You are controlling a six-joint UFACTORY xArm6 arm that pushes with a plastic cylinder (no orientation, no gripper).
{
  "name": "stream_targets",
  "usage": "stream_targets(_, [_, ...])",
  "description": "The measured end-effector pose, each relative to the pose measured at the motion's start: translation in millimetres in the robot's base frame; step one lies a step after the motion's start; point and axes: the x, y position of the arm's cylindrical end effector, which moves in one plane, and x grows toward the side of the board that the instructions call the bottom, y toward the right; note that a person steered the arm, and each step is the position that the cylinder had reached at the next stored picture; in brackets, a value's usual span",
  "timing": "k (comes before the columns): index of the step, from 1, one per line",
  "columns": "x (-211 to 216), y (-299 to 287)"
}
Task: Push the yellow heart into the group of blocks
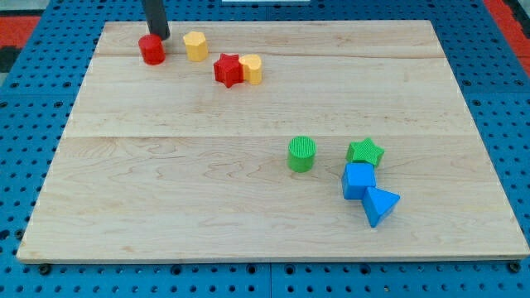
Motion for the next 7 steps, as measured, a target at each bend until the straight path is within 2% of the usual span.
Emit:
stream_targets(1, [4,74])
stream_targets(2, [-19,1])
stream_targets(3, [-23,80])
stream_targets(4, [-19,133])
stream_targets(5, [46,130])
stream_targets(7, [63,137])
